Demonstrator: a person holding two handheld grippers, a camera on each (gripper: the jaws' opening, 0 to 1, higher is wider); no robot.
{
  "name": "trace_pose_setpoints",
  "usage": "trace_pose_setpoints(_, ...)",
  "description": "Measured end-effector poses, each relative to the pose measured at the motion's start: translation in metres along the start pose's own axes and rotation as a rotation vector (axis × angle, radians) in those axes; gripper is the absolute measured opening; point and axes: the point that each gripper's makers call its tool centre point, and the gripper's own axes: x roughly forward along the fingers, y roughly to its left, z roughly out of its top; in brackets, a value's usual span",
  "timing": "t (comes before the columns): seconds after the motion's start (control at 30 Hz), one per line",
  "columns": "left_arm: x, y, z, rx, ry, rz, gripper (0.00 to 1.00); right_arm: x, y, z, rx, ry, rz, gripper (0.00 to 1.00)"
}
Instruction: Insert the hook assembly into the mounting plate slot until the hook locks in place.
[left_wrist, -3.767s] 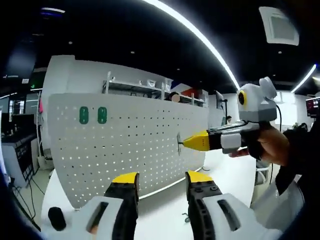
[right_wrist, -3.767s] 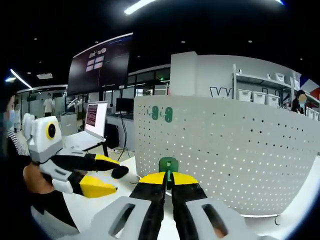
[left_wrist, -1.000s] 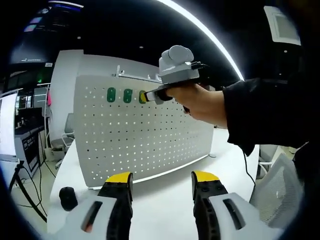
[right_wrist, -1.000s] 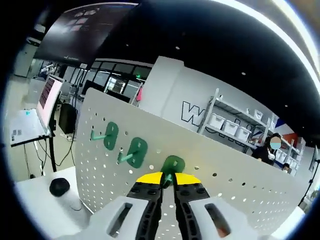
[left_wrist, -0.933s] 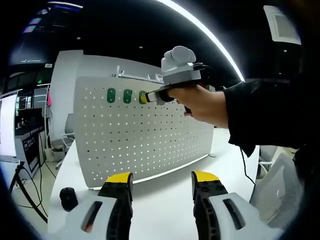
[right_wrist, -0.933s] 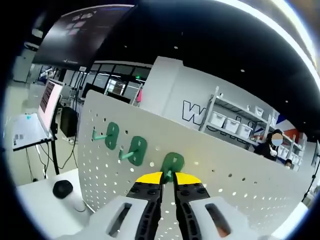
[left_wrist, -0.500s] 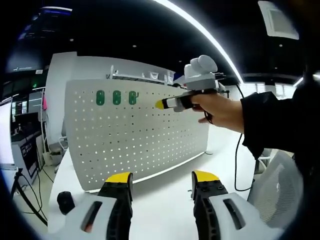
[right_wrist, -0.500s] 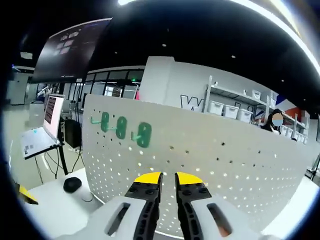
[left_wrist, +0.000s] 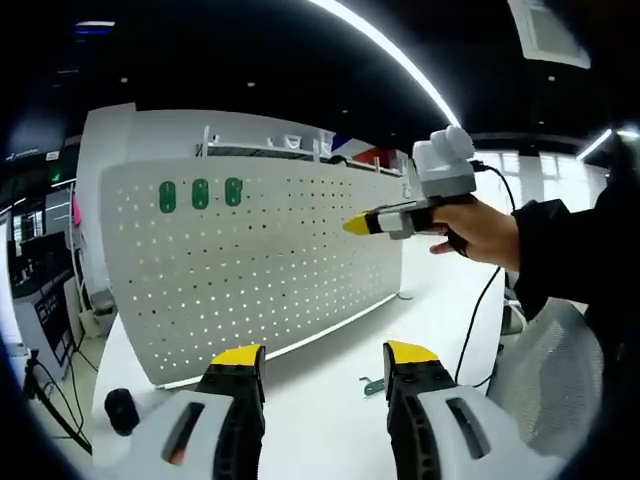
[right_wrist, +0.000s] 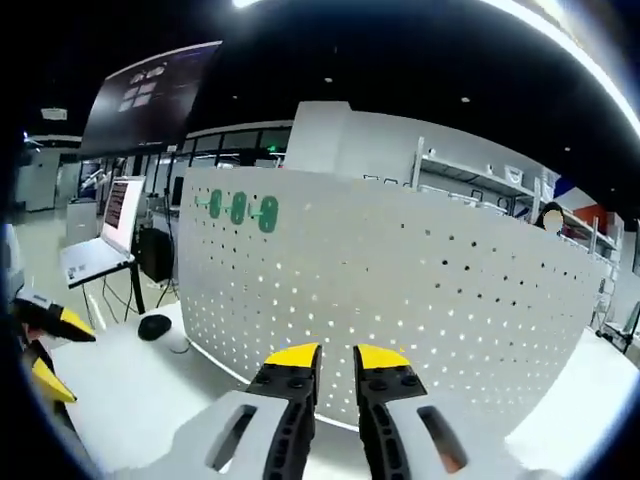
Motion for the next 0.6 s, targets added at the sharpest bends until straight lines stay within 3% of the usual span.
trace_pose_setpoints(0.33, 0.005, -0.013, -0.001, 0.005, 0.020, 0.008, 0.49, -0.022, 0.011, -0.058, 0.024, 0.096, 0.122, 0.13)
trace_pose_setpoints(0.5, 0.003, -0.016, -0.003, 0.006, 0.033, 0.026, 0.49, -0.026, 0.034, -0.094, 0.039, 0.169, 0.245, 0.13)
trace_pose_setpoints(0.6, 0.001, -0.017, -0.005, 0.004, 0.040, 0.041, 0.49, -0.025, 0.044, -0.113, 0.005, 0.193, 0.291, 0.13)
